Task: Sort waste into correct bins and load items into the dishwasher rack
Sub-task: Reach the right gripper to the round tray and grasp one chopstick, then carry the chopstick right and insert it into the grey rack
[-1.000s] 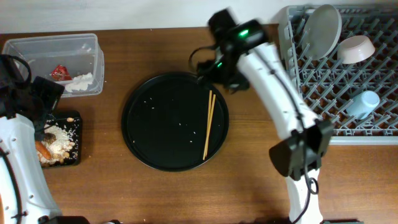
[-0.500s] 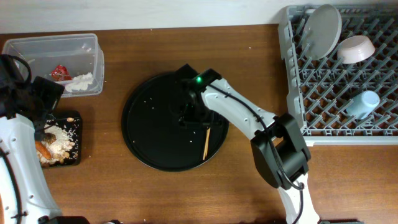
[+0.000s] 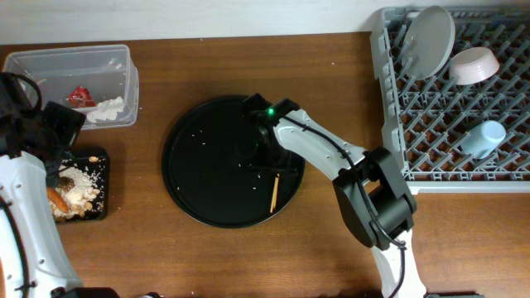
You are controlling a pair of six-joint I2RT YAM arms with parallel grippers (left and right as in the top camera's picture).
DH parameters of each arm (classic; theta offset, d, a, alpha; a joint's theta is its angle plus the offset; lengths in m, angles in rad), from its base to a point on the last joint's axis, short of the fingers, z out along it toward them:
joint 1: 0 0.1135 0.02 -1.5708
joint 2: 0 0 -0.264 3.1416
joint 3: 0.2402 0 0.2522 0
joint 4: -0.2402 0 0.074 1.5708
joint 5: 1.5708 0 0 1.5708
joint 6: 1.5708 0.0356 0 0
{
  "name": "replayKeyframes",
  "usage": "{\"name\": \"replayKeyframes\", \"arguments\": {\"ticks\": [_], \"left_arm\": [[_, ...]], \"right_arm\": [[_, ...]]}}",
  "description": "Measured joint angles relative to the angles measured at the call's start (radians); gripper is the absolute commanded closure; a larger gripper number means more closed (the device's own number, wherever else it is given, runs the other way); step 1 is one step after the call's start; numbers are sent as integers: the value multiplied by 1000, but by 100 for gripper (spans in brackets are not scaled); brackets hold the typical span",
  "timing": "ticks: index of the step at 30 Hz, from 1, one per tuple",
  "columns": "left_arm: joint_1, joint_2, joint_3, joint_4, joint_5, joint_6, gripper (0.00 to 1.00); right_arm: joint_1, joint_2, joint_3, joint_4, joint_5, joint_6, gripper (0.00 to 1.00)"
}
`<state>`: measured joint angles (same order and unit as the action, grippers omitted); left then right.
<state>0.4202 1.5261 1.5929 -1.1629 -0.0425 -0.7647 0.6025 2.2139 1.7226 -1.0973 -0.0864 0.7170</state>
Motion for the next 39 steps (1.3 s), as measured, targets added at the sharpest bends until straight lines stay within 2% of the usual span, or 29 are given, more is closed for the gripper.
{"name": "replayKeyframes", "arguments": {"ticks": [4,13,19,22,25,35,39], "left_arm": [[0,0,0,0,0,0,1],[0,0,0,0,0,0,1],[0,0,0,0,0,0,1],[0,0,0,0,0,0,1],[0,0,0,0,0,0,1],[0,0,0,0,0,0,1],[0,0,0,0,0,0,1]], "right_arm": [[-5,0,-9,11,0,-2,55],[-5,0,-34,27,0,13,57],[-5,0,-38,29,0,16,84],[-5,0,-38,29,0,18,85],[-5,0,-38,29,0,18,94],[-6,0,-38,23,0,21,96],[-11,0,-21,-33,0,19,96]]}}
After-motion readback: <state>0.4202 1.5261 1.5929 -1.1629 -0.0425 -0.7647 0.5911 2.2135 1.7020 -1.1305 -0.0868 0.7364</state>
